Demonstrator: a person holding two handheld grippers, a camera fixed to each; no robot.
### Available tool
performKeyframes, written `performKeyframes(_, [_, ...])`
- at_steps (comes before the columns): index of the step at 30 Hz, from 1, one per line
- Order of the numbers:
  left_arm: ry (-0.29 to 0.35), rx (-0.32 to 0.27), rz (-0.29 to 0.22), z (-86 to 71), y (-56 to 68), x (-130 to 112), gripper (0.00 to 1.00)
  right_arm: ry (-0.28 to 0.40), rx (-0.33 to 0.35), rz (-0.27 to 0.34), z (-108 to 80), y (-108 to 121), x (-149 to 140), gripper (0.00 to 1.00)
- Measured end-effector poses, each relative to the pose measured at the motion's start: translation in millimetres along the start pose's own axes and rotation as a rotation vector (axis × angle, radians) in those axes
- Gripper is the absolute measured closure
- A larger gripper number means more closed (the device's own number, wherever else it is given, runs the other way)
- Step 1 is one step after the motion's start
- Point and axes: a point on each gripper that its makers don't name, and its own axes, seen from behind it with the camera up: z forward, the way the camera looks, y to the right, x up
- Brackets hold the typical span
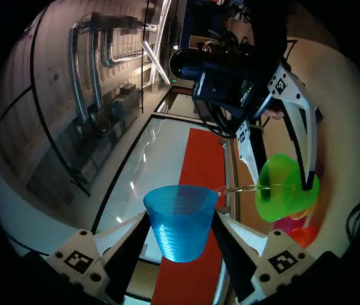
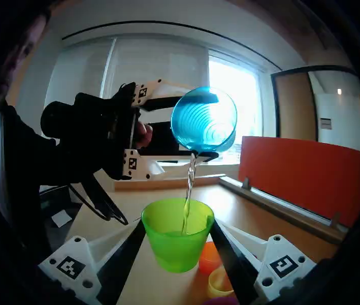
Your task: Pour water
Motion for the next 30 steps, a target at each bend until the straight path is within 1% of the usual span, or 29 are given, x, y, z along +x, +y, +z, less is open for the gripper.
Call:
performKeyframes(17, [-0.002,0.008,0.069,2.9,-6.6,0.8,0.18,0.001,0.001,-0.003,1.0,-1.7,-0.3,0.10])
performKeyframes(30, [-0.008,0.006,0.111,2.6,-3.8,-1.4,0.18,0.005,-0.006,-0.004,0.0,-0.1,-1.5,0.10])
